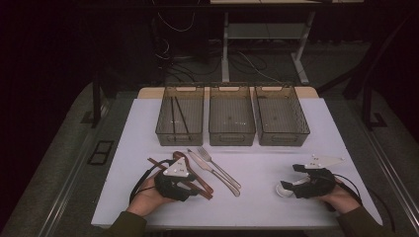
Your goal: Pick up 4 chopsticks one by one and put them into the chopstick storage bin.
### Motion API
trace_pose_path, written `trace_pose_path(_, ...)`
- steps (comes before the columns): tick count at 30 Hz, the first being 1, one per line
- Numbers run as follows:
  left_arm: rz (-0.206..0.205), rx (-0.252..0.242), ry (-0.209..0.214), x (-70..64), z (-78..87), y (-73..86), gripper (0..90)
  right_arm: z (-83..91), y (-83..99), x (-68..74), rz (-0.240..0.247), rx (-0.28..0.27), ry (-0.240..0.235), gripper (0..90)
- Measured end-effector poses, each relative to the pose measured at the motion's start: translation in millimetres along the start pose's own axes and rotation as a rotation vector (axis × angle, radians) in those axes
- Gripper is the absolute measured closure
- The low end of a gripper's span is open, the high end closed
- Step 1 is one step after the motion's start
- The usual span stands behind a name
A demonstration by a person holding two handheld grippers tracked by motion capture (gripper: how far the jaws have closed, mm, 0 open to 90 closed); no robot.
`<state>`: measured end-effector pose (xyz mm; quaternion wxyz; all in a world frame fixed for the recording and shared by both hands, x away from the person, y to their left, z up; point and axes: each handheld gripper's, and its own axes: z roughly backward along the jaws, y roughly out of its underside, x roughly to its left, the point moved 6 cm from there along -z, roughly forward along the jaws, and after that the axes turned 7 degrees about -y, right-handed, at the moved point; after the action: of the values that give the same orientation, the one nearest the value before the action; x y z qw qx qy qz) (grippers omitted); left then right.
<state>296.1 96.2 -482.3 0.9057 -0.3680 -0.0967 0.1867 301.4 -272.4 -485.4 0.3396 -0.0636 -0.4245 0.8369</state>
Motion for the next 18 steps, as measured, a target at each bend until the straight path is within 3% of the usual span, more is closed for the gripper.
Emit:
trace_pose_path(8, -0.043, 0.043, -0.004, 0.1, -5.4, 4.1, 47.5, 0.0, 0.0, 0.3, 0.001, 0.001, -0.002, 18.8)
trace_pose_path(18, -0.043, 0.042, 0.007, -0.7, -1.6, 6.3, 57.0, 0.1, 0.0, 0.1, 0.0, 0.0, -0.002, 18.8)
